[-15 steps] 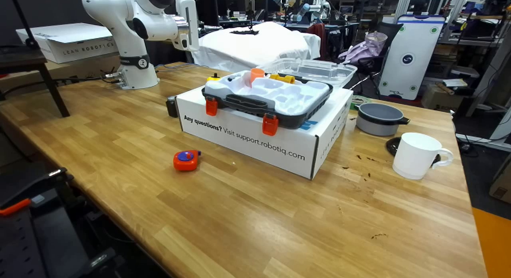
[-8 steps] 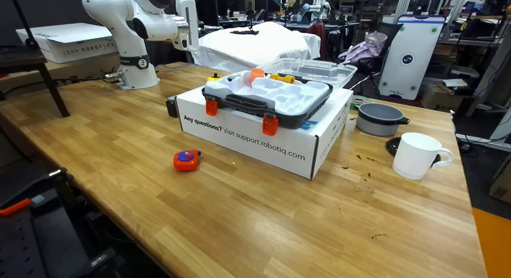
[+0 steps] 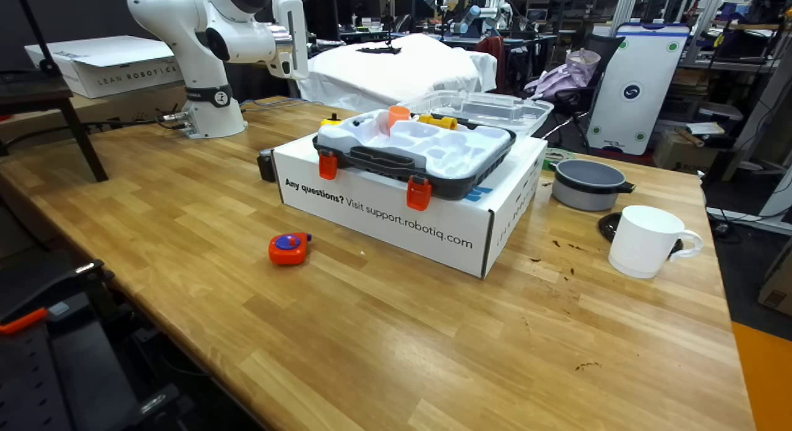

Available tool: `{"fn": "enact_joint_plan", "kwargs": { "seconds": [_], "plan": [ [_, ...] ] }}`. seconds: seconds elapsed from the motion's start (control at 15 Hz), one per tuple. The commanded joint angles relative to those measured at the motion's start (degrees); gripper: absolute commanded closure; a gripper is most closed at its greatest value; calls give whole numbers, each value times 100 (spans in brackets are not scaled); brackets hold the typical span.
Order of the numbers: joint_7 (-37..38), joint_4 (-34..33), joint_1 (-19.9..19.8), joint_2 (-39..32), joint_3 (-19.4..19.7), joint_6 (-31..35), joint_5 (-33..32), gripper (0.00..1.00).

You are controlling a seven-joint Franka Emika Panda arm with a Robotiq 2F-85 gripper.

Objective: Put the red measuring tape on the white box

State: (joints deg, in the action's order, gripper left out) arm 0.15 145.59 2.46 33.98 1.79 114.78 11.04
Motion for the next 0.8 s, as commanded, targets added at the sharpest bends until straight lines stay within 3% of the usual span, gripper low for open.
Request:
{"fn": "enact_joint_plan", "kwargs": {
  "seconds": [0.0,0.47,0.53,0.73],
  "plan": [
    [-73,-47,-3,-98,-87,-11,-38,0],
    [-115,-501,182,-802,-405,240,-134,0],
    [-70,-252,181,-487,-356,166,-36,0],
    [-62,-291,188,-578,-379,185,-39,0]
  ]
}}
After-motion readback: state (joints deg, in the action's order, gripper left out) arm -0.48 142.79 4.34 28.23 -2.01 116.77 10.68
